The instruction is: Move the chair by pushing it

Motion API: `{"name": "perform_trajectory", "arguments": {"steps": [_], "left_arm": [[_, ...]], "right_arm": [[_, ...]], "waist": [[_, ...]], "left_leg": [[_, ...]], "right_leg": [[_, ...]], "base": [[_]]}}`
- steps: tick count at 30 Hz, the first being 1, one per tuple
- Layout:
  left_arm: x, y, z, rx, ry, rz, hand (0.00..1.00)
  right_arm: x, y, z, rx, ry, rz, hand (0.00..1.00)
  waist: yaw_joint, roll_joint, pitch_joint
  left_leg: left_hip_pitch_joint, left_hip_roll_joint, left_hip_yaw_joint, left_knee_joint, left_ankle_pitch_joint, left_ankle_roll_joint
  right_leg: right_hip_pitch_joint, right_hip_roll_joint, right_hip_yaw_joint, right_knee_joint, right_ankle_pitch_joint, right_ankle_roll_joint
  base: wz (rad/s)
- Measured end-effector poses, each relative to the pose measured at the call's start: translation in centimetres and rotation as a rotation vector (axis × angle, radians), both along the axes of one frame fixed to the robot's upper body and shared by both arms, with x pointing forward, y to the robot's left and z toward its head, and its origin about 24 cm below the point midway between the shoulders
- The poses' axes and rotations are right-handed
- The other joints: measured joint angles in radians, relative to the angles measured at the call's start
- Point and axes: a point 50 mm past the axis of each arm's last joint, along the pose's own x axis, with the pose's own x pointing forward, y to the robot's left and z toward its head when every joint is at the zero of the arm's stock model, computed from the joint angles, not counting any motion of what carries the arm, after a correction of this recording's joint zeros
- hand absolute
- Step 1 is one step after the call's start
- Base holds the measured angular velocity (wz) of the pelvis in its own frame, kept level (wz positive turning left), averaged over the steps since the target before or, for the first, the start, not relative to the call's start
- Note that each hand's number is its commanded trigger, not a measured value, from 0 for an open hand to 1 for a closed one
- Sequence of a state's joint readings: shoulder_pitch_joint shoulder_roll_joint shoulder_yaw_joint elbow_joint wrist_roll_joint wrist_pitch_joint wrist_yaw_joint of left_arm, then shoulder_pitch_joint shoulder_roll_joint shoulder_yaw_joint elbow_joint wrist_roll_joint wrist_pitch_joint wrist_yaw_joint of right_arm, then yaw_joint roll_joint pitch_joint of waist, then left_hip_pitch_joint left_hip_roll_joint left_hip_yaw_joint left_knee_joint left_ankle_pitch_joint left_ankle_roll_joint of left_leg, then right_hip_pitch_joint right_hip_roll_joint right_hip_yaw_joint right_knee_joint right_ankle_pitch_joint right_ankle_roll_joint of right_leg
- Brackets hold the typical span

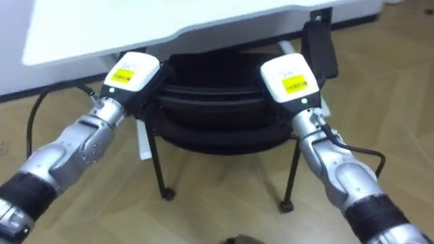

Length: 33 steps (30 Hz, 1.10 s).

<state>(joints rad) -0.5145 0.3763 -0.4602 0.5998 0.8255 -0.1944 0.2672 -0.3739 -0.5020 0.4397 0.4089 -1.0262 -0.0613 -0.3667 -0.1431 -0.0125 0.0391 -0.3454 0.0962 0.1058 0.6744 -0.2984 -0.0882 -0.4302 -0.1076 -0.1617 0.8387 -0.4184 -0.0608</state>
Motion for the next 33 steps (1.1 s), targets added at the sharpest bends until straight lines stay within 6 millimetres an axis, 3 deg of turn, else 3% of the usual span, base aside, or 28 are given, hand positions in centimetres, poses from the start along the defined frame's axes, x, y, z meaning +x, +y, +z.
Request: {"name": "perform_trajectory", "arguments": {"steps": [2, 3, 5, 8, 10, 13, 14, 15, 18, 19, 20, 21, 22, 23, 26, 33], "left_arm": [[-0.5, -0.1, -0.8, -0.005, 0.031, 0.0, 1.0], [-0.7, 0.0, -1.0, -0.007, 0.036, 0.0, 1.0], [-1.5, 0.3, -1.7, -0.01, 0.054, 0.011, 1.0], [-1.5, 1.1, -1.3, -0.007, 0.043, 0.02, 1.0], [-1.7, 0.9, -1.4, 0.014, 0.049, 0.003, 1.0], [-1.7, 0.9, -1.0, 0.018, 0.031, -0.004, 1.0], [-1.7, 0.9, -1.0, 0.021, 0.029, -0.005, 1.0], [-1.7, 0.8, -1.0, 0.022, 0.032, -0.005, 1.0], [-1.9, 0.8, -1.3, 0.025, 0.051, -0.007, 1.0], [-2.0, 0.8, -1.4, 0.024, 0.053, -0.008, 1.0], [-2.1, 0.9, -1.4, 0.027, 0.054, -0.011, 1.0], [-2.1, 0.9, -1.4, 0.029, 0.053, -0.013, 0.86], [-2.1, 1.0, -1.3, 0.034, 0.051, -0.014, 0.73], [-2.1, 0.9, -1.2, 0.042, 0.046, -0.018, 0.01], [-2.0, 1.0, -1.1, 0.062, 0.048, -0.025, 0.0], [-2.0, 0.7, -0.5, 0.036, 0.033, -0.03, 0.0]], "right_arm": [[0.0, -0.2, -0.1, -0.028, 0.027, 0.002, 1.0], [-0.1, -0.3, -0.2, -0.032, 0.036, 0.008, 1.0], [-0.5, 0.0, -0.8, -0.031, 0.056, 0.024, 1.0], [-0.7, 0.8, -0.7, -0.032, 0.065, 0.046, 1.0], [-1.2, 0.4, -1.2, -0.029, 0.077, 0.037, 1.0], [-1.4, 0.5, -1.3, -0.018, 0.068, 0.039, 1.0], [-1.5, 0.4, -1.4, -0.015, 0.07, 0.035, 1.0], [-1.6, 0.4, -1.5, -0.014, 0.07, 0.035, 1.0], [-1.9, 0.4, -1.8, -0.012, 0.073, 0.031, 1.0], [-1.9, 0.4, -1.8, -0.015, 0.075, 0.031, 1.0], [-2.0, 0.5, -2.0, -0.015, 0.081, 0.03, 0.6], [-2.1, 0.5, -2.1, -0.013, 0.083, 0.028, 0.08], [-2.2, 0.5, -2.2, -0.006, 0.087, 0.024, 0.0], [-2.3, 0.6, -2.3, 0.002, 0.092, 0.025, 0.0], [-2.2, 0.9, -2.5, 0.029, 0.111, 0.01, 0.0], [-2.3, 2.2, -3.0, 0.183, 0.175, -0.007, 0.0]], "waist": [[0.064, 0.0, -0.0015], [0.073, -0.001, -0.0015], [0.108, 0.001, -0.0038], [0.114, -0.008, -0.0072], [0.117, -0.006, -0.0081], [0.122, -0.005, -0.0088], [0.121, -0.01, -0.0079], [0.119, -0.01, -0.0078], [0.12, -0.02, -0.0079], [0.122, -0.02, -0.0089], [0.126, -0.02, -0.0088], [0.128, -0.02, -0.009], [0.135, -0.02, -0.009], [0.151, -0.02, -0.0089], [0.173, -0.022, -0.0085], [0.174, -0.026, -0.0088]], "left_leg": [[-0.019, -0.031, 0.001, -0.093, 0.016, 0.009], [-0.026, -0.038, -0.002, -0.115, 0.03, 0.017], [-0.049, -0.041, 0.0, -0.184, 0.106, 0.027], [-0.052, -0.041, 0.007, -0.255, 0.189, 0.026], [-0.05, -0.042, 0.029, -0.267, 0.216, 0.037], [-0.049, -0.043, 0.051, -0.265, 0.255, 0.072], [-0.04, -0.057, 0.053, -0.262, 0.259, 0.073], [-0.034, -0.06, 0.053, -0.26, 0.256, 0.078], [0.017, -0.091, 0.087, -0.264, 0.226, 0.111], [0.032, -0.096, 0.103, -0.261, 0.204, 0.118], [0.044, -0.095, 0.114, -0.257, 0.18, 0.124], [0.045, -0.093, 0.115, -0.25, 0.169, 0.127], [0.045, -0.088, 0.125, -0.231, 0.146, 0.134], [0.048, -0.078, 0.145, -0.214, 0.122, 0.141], [0.058, -0.067, 0.169, -0.194, 0.087, 0.155], [0.057, -0.049, 0.147, -0.199, 0.085, 0.169]], "right_leg": [[0.023, 0.0, -0.009, -0.052, 0.014, 0.015], [0.034, -0.001, -0.018, -0.066, 0.018, 0.009], [0.072, 0.0, -0.058, -0.097, 0.019, 0.009], [0.102, 0.009, -0.081, -0.138, 0.023, 0.005], [0.11, 0.01, -0.082, -0.146, 0.023, 0.005], [0.12, 0.016, -0.067, -0.151, 0.012, 0.025], [0.131, 0.01, -0.056, -0.156, 0.006, 0.035], [0.139, 0.004, -0.054, -0.162, 0.005, 0.037], [0.17, -0.023, -0.009, -0.165, -0.01, 0.084], [0.178, -0.035, -0.002, -0.16, -0.009, 0.108], [0.186, -0.042, -0.004, -0.16, 0.003, 0.123], [0.187, -0.044, -0.009, -0.157, 0.013, 0.127], [0.188, -0.048, -0.014, -0.145, 0.029, 0.115], [0.187, -0.047, -0.012, -0.143, 0.04, 0.106], [0.189, -0.044, -0.033, -0.15, 0.068, 0.098], [0.28, 0.006, -0.058, -0.356, 0.12, 0.08]], "base": [[0.24], [0.29], [0.31], [0.11], [-0.11], [-0.17], [-0.09], [-0.08], [-0.2], [-0.32], [-0.31], [-0.31], [-0.38], [-0.48], [-0.45], [-0.01]]}}
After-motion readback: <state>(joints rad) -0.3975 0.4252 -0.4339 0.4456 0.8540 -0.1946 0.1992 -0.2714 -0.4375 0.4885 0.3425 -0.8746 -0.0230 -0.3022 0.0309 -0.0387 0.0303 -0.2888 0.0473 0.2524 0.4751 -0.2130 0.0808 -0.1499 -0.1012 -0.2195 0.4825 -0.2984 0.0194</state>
